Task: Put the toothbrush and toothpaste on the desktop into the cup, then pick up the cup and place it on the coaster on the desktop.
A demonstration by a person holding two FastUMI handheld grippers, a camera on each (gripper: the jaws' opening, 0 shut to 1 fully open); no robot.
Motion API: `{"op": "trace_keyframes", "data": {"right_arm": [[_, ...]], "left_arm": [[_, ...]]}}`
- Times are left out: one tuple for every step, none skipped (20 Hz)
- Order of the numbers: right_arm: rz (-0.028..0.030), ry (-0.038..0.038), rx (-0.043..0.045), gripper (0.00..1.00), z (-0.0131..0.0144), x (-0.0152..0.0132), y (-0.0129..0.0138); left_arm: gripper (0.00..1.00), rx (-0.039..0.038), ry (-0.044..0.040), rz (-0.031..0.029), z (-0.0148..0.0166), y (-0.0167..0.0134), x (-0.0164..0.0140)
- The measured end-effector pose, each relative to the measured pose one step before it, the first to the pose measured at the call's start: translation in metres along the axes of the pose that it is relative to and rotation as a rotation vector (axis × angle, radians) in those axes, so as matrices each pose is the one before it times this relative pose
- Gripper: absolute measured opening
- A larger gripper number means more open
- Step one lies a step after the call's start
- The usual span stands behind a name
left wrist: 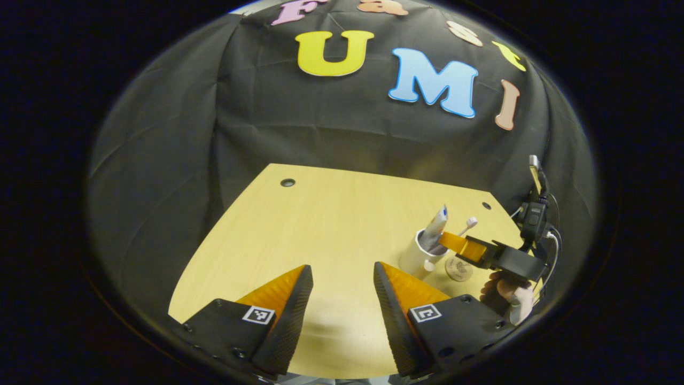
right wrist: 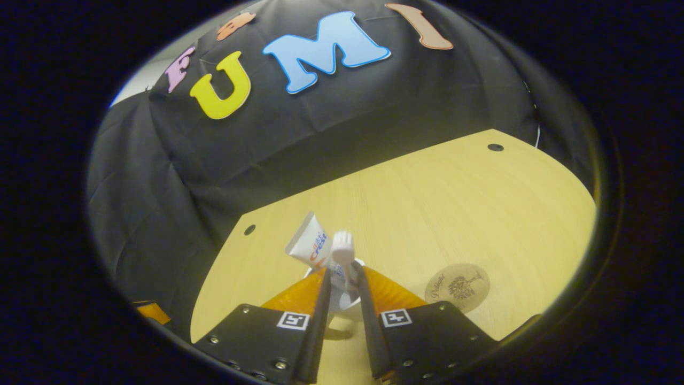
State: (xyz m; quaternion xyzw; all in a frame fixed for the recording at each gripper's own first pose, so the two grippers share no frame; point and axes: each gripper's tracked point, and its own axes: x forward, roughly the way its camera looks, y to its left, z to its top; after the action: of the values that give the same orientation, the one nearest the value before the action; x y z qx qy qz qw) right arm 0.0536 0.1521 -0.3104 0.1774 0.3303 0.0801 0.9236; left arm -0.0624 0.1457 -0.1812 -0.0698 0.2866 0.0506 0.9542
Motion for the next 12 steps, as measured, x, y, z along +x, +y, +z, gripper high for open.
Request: {"op": "trace_keyframes", "data": {"right_arm": [[0.00143, 0.00618, -0.00652, 0.34, -0.00405, -0.00669, -0.0002], [0.003, 0.00263, -0.00519, 0.34, 0.00119, -0.00106, 0.00102], [-0.00401, 0.00089, -0.00357, 0.35, 0.00215, -0.00142, -0.00105], [0.00005, 0.00432, 0.00147, 0.35, 0.00209, -0.00186, -0.00063], [-0.001, 0.00346, 0.00478, 0.35, 0.00172, -0.00335, -0.00154], [0.00038, -0.00042, 0.00452, 0.35, 0.00237, -0.00483, -0.0004], [-0.00194, -0.00129, 0.00159, 0.35, 0.00405, -0.00552, -0.00169], [-0.00056, -0.00077, -0.00033, 0.35, 0.00155, -0.00548, -0.00097], [0.00068, -0.00128, -0.00266, 0.35, 0.00388, -0.00593, -0.00224], [-0.00418, -0.00089, -0.00363, 0.35, 0.00189, -0.0059, -0.00345], [-0.00066, -0.00234, -0.00065, 0.35, 0.00365, -0.00622, -0.00435], [-0.00372, -0.0016, 0.00213, 0.35, 0.00188, -0.00657, -0.00399]], "left_arm": [[0.77, 0.00515, 0.00348, -0.01026, -0.00247, -0.00358, -0.00114], [0.77, 0.00354, 0.00272, -0.00944, -0.00071, -0.00436, 0.00091], [0.77, 0.00179, 0.00281, -0.01038, 0.00092, -0.00462, 0.001], [0.77, 0.00133, 0.00322, -0.01168, 0.00015, -0.00408, 0.00143], [0.77, 0.00213, 0.0047, -0.01221, 0.00015, -0.00455, 0.00307], [0.77, 0.00323, 0.0062, -0.01534, 0.00002, -0.0052, 0.00195], [0.77, 0.00649, 0.00732, -0.01742, 0.00007, -0.00696, 0.00112], [0.77, 0.00882, 0.00724, -0.02017, -0.00029, -0.00804, 0.0027], [0.77, 0.01071, 0.01054, -0.02145, -0.00198, -0.00759, 0.00763], [0.77, 0.01171, 0.01075, -0.02292, -0.00042, -0.00837, 0.00621], [0.77, 0.01311, 0.01335, -0.02332, 0.00148, -0.01063, 0.00445], [0.77, 0.0144, 0.01532, -0.02134, 0.00073, -0.00876, 0.00538]]}}
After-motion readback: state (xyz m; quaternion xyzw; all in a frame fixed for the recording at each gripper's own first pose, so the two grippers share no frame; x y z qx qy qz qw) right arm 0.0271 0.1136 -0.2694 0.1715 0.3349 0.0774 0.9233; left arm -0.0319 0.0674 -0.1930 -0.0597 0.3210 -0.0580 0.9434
